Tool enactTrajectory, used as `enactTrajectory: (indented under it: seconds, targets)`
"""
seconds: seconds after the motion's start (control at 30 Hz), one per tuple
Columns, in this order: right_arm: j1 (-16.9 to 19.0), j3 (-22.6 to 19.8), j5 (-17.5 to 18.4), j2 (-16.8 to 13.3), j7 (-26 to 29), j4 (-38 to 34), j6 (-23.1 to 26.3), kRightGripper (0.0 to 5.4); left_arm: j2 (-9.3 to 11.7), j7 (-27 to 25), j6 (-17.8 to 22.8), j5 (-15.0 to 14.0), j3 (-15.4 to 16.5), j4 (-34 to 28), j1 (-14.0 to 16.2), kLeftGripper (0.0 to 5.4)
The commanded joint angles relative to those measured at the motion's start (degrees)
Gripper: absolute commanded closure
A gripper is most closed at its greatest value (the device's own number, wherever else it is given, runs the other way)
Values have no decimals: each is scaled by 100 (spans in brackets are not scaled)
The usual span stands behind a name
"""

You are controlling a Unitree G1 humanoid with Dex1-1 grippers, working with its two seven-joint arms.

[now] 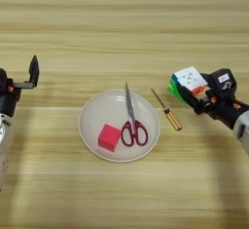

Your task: Move the objects on the table

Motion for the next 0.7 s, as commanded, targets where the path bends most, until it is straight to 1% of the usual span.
enactTrajectory:
  seconds: [0.03,0.23,0.4,0.57,0.7]
  targets:
    - [3,-126,-103,-170,-108,352,-88,206,17,-12,-78,-1,-8,67,-51,0]
    - [-4,-48,-249,-212,-168,829,-208,206,33,-18,-83,-5,-2,67,-47,0]
    - [-23,47,-402,-149,-217,1164,-358,206,32,-22,-87,-10,-1,70,-47,0]
    - [-34,168,-577,-137,-326,1416,-592,206,40,-30,-88,-22,11,88,-55,0]
    - [-10,249,-605,-67,-360,1428,-669,206,35,-36,-95,-25,5,104,-63,0]
